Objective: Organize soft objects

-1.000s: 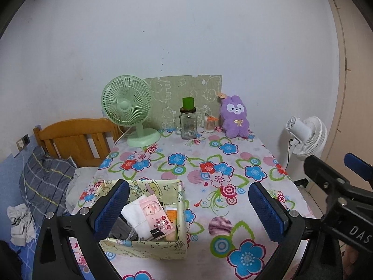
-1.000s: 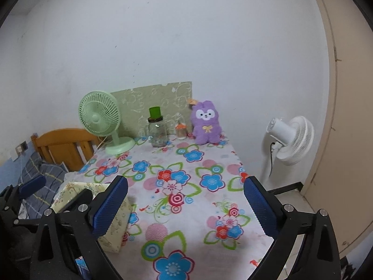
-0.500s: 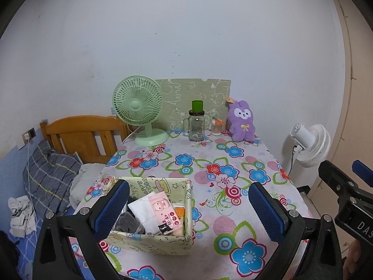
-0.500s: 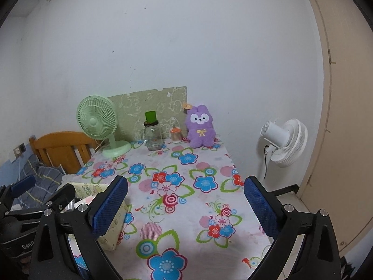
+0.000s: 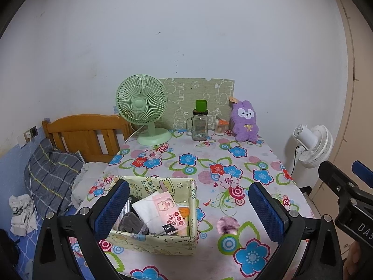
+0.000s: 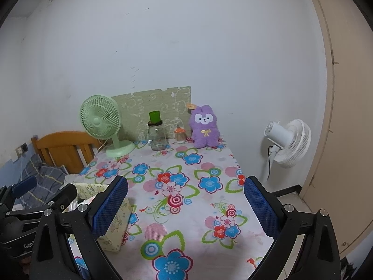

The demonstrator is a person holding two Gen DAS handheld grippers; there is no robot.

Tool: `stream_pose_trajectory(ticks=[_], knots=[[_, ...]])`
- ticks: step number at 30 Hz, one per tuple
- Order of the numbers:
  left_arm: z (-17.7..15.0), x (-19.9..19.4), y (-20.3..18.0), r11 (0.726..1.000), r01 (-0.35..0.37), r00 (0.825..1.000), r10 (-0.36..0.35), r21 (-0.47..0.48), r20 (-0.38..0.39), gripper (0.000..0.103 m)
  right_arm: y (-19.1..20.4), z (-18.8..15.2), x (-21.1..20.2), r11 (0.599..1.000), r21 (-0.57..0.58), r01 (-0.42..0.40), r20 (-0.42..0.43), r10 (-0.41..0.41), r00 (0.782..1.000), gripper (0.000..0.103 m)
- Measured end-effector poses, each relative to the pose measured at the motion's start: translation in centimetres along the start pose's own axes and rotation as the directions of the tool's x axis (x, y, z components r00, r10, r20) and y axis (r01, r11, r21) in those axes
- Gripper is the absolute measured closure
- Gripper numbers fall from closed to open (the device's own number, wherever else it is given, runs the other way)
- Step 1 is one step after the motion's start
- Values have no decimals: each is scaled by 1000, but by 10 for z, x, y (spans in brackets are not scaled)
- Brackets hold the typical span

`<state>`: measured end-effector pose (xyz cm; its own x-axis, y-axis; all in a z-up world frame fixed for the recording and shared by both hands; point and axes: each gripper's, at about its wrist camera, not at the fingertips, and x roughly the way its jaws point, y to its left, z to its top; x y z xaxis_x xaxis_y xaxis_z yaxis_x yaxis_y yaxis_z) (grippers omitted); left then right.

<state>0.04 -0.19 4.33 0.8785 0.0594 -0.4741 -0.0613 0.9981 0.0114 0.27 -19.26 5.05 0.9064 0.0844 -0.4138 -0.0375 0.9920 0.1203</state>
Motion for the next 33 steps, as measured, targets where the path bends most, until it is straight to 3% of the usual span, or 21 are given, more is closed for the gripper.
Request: stream_pose_trajectory(ticks=[33], knots=[[2, 2, 3, 1000, -1, 1000, 1, 3, 0, 0, 2, -1, 7, 1000, -4, 1, -22, -1, 1000, 2]])
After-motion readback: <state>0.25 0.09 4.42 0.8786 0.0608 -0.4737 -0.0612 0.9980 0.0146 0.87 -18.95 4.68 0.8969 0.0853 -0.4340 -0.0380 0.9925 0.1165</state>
